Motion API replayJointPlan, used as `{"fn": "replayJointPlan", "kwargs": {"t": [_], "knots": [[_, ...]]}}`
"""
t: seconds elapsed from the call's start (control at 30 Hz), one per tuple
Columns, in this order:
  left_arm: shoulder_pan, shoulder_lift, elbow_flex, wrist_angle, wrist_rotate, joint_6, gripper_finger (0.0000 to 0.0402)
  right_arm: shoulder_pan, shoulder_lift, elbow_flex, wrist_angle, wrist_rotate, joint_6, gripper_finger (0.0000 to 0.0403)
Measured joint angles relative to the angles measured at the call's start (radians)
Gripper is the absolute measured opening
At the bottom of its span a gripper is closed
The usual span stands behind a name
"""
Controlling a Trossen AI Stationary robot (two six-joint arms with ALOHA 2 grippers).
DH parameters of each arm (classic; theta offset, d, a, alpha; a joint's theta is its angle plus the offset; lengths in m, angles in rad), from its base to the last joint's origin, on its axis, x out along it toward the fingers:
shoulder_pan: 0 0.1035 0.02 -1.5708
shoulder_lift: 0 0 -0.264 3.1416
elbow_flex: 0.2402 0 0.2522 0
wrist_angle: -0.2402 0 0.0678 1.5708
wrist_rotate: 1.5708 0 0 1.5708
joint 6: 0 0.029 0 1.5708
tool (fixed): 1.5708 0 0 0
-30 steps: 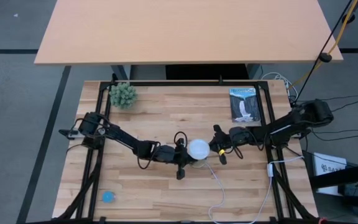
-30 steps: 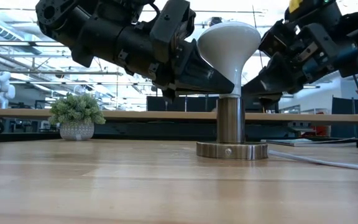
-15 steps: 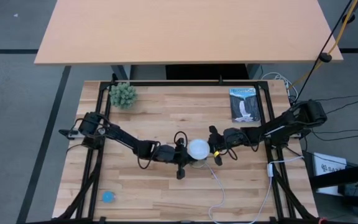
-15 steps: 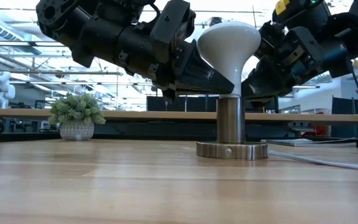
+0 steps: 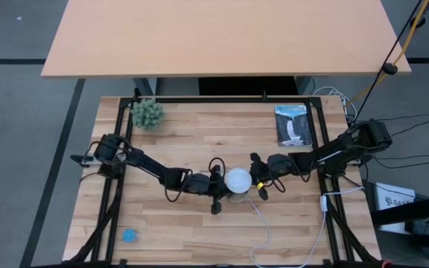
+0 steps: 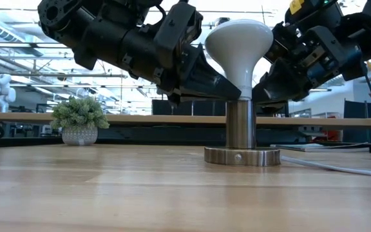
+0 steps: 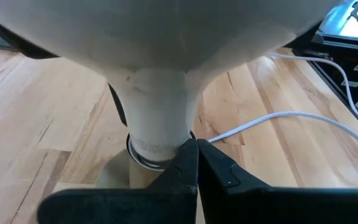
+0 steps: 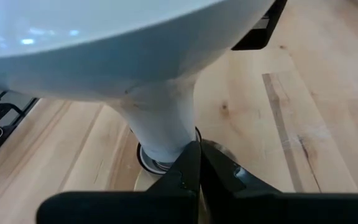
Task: Screw lightbulb
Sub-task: Insert the lightbulb into the lamp
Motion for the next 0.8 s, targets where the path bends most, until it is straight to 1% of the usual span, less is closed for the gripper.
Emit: {"fn": "replayJointPlan", "kwargs": {"t": [0.33,0.6,0.8], "knots": [[0.0,-0.004,0.0,-0.02,0.0,-0.001,0.0,0.001,-0.009,0.001,-0.024,-0.004,0.0,0.0],[0.002,-0.03,-0.003,-0.054,-0.012,0.004,0.0,0.005,-0.122,0.0,-0.163,-0.009,0.001,0.0],[0.011,-0.029,-0.004,-0.068,-0.013,-0.004,0.0,0.042,-0.173,0.0,-0.227,-0.019,0.013,0.0]]}}
